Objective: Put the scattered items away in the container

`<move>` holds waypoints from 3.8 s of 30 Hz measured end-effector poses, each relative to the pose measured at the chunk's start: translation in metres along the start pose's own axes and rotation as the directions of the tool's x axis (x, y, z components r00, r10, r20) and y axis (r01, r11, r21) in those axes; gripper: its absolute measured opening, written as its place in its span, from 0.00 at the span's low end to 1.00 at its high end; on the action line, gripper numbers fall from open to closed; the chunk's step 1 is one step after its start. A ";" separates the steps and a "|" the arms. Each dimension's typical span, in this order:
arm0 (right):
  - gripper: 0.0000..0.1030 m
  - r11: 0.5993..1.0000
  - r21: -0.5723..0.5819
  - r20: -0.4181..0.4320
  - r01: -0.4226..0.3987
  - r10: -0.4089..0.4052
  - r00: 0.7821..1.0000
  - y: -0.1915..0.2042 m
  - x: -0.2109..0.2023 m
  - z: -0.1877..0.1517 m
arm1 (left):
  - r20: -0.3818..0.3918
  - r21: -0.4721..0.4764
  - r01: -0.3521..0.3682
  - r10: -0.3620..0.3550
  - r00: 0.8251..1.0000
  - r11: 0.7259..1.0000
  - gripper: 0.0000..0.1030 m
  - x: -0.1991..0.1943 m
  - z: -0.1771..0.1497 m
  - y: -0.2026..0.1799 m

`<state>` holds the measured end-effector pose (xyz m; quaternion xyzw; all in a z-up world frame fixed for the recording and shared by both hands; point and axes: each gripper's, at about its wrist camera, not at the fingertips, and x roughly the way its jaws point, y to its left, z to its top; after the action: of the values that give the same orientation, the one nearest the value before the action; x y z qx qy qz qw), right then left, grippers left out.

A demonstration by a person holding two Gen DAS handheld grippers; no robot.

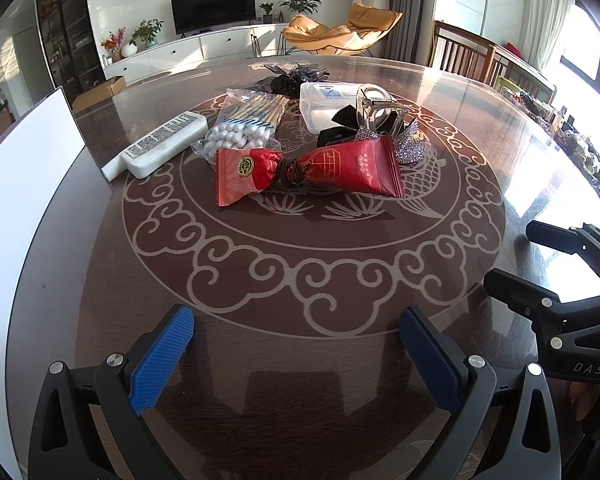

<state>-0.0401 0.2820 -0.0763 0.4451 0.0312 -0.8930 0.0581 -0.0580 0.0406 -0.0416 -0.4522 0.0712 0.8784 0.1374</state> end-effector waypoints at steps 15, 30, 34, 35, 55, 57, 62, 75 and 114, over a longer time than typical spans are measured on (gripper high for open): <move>0.83 1.000 0.000 0.000 0.000 0.000 1.000 0.000 0.000 0.000 | 0.000 0.000 -0.002 0.002 1.000 1.000 1.00 -0.003 -0.004 0.001; 0.84 0.997 0.067 -0.027 -0.041 0.043 0.999 -0.005 0.026 0.046 | 0.000 -0.039 -0.031 0.031 1.000 0.999 1.00 -0.012 -0.016 0.007; 0.84 0.975 0.223 -0.048 -0.017 0.029 0.998 -0.019 0.055 0.083 | 0.001 -0.042 -0.031 0.031 1.000 0.999 1.00 -0.013 -0.017 0.008; 0.84 0.978 0.209 -0.047 -0.021 0.032 0.998 -0.014 0.057 0.088 | 0.001 -0.042 -0.031 0.031 1.000 0.999 1.00 -0.013 -0.017 0.008; 0.83 0.998 -0.053 0.001 -0.041 0.041 0.999 -0.013 -0.001 0.001 | 0.002 -0.048 -0.039 0.039 0.999 0.998 1.00 -0.014 -0.014 0.009; 0.84 0.998 -0.048 0.001 -0.040 0.040 0.999 -0.013 -0.001 0.001 | 0.001 -0.052 -0.042 0.042 0.999 0.998 1.00 -0.013 -0.014 0.009; 0.84 0.998 -0.049 0.000 -0.037 0.037 0.999 -0.013 -0.002 0.001 | 0.001 -0.054 -0.043 0.043 0.999 0.998 1.00 -0.012 -0.015 0.010; 0.84 0.998 -0.049 0.000 -0.037 0.037 0.999 -0.013 -0.002 0.001 | 0.001 -0.057 -0.046 0.046 0.999 0.997 1.00 -0.012 -0.015 0.010; 0.84 0.998 -0.049 -0.001 -0.037 0.037 0.999 -0.013 -0.002 0.002 | -0.002 -0.056 -0.044 0.044 0.999 0.997 1.00 -0.011 -0.016 0.010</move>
<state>-0.0418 0.2945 -0.0737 0.4439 0.0450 -0.8908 0.0856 -0.0425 0.0253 -0.0413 -0.4543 0.0568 0.8828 0.1053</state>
